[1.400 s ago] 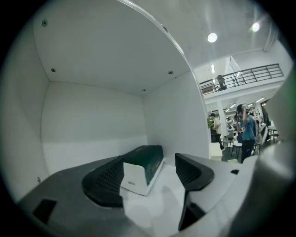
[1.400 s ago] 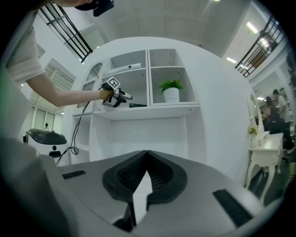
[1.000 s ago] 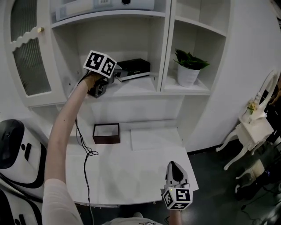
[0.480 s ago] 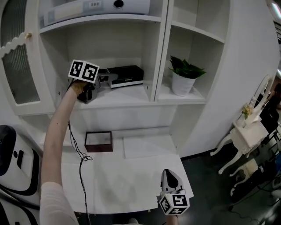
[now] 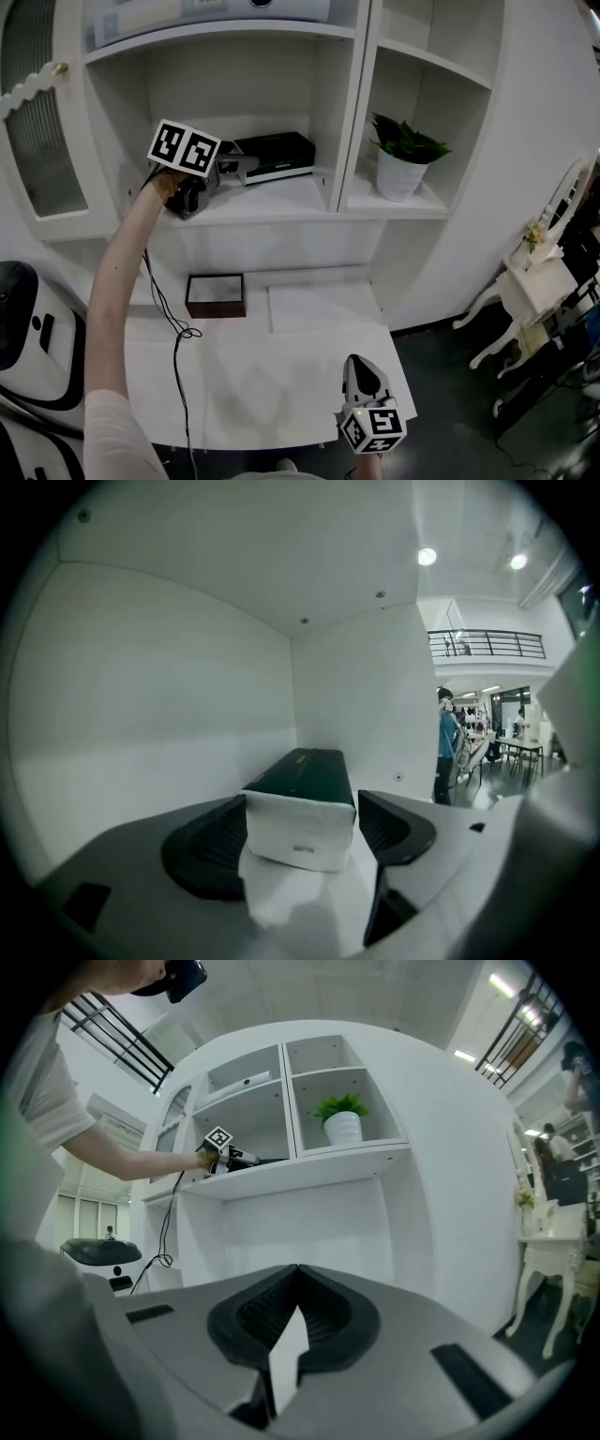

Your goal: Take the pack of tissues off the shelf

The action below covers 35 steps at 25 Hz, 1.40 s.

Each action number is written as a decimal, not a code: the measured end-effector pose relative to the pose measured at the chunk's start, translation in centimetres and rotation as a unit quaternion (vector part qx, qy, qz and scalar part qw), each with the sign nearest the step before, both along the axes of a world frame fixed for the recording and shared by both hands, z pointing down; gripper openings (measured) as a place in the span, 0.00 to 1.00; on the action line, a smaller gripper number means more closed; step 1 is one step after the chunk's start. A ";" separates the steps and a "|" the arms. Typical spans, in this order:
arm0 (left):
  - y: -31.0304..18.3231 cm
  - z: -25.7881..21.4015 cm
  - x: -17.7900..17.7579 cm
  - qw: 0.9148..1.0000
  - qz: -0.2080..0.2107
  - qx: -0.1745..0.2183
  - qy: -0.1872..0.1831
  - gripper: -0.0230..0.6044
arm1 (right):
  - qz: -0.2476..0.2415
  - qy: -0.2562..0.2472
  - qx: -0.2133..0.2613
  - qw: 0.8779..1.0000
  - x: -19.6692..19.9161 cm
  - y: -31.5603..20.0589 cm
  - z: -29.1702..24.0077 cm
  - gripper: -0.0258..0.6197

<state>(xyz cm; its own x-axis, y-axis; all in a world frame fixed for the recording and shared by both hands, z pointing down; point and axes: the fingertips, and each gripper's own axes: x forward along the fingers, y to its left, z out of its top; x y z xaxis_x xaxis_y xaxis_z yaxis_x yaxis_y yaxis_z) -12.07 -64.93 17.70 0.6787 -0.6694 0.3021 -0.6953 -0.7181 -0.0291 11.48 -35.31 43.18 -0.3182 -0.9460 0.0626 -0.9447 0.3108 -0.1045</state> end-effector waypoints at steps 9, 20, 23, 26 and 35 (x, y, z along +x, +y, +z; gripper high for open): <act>0.9 0.0 -0.6 1.000 -0.006 -0.003 0.002 0.66 | -0.037 -0.001 0.006 0.999 -2.9 0.7 0.1 0.04; -1.7 0.1 0.2 0.999 0.009 -0.024 0.038 0.69 | -0.010 -0.015 -0.004 1.000 -0.1 1.2 0.6 0.04; -2.1 0.0 0.0 0.998 0.009 -0.025 0.054 0.69 | -0.010 -0.016 -0.005 1.000 0.3 1.1 0.8 0.04; -1.9 -0.3 0.0 0.998 0.016 -0.022 0.061 0.69 | -0.012 -0.017 -0.008 1.000 0.3 1.0 1.0 0.04; -2.5 -0.8 -0.6 0.998 0.029 0.008 0.046 0.69 | -0.040 -0.012 -0.017 0.999 -1.0 1.0 1.3 0.04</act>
<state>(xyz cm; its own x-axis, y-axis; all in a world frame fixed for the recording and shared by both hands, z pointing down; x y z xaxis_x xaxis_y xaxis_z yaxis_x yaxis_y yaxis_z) -12.64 -67.39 16.90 0.7414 -0.6317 0.2266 -0.6521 -0.7579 0.0206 10.52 -34.33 44.52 -0.3949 -0.9148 0.0850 -0.9139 0.3817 -0.1384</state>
